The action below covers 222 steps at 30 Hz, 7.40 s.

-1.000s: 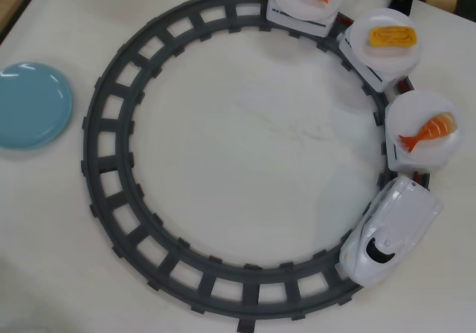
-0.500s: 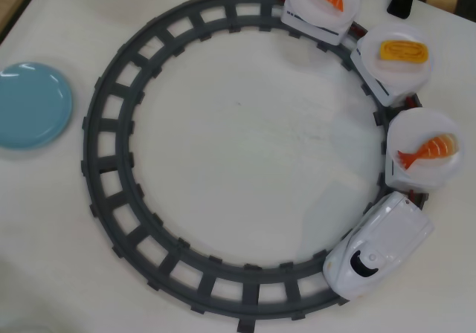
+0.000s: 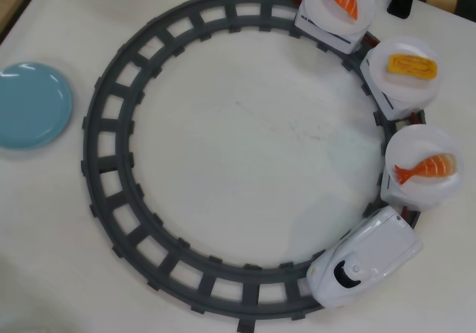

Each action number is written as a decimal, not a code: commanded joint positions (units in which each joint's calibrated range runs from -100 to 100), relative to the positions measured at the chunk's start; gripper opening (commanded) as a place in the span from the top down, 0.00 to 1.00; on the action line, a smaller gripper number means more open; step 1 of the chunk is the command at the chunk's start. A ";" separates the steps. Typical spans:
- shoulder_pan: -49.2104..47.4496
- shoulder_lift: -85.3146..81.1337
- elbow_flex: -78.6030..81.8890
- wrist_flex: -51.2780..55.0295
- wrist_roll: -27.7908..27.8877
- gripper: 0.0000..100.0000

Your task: Pick up the sushi from the Shinkansen and put it on the blue dish

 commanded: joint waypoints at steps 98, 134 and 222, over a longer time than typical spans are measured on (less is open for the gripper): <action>111.65 86.80 -94.53 19.05 17.78 0.70; 117.81 108.45 -109.49 12.34 17.72 0.70; 86.56 84.90 -98.31 36.80 11.08 0.97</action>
